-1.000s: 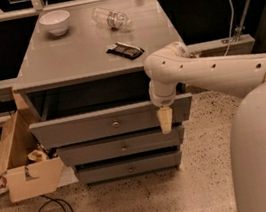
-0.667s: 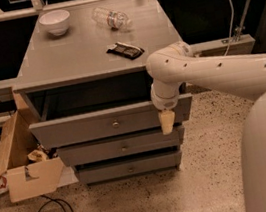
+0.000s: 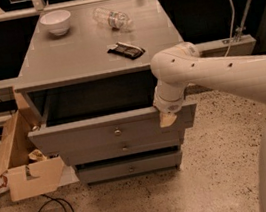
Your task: Open top drawer
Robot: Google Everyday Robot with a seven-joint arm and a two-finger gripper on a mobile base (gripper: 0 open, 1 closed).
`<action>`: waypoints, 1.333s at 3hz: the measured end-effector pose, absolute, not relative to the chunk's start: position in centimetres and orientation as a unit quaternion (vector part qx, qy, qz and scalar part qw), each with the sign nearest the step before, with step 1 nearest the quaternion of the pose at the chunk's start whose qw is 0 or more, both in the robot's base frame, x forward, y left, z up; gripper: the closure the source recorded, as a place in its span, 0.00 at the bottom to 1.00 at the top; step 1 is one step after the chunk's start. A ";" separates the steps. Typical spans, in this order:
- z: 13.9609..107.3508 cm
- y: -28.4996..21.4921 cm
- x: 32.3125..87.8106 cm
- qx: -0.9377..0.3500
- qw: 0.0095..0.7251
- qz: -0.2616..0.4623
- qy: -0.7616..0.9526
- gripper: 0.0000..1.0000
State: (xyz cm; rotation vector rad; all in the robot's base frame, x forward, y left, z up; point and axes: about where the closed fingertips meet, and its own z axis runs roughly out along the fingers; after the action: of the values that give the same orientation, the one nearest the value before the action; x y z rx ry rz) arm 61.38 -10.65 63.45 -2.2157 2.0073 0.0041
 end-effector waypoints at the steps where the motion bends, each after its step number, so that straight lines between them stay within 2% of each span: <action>1: 64.0 -10.6 61.4 -0.739 0.076 0.001 0.669 0.91; 2: 64.3 -10.6 61.4 -0.739 0.076 0.001 0.669 1.00; 3: 64.3 -10.6 61.4 -0.739 0.076 0.001 0.669 0.82; 4: 64.2 -10.7 61.4 -0.739 0.074 0.004 0.670 0.51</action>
Offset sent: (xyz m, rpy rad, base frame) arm -0.1070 -0.0462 -0.0266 0.1769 0.1360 -0.1915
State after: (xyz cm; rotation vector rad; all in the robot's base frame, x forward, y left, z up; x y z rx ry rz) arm 61.36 -10.72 64.15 -2.2173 2.0115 0.0130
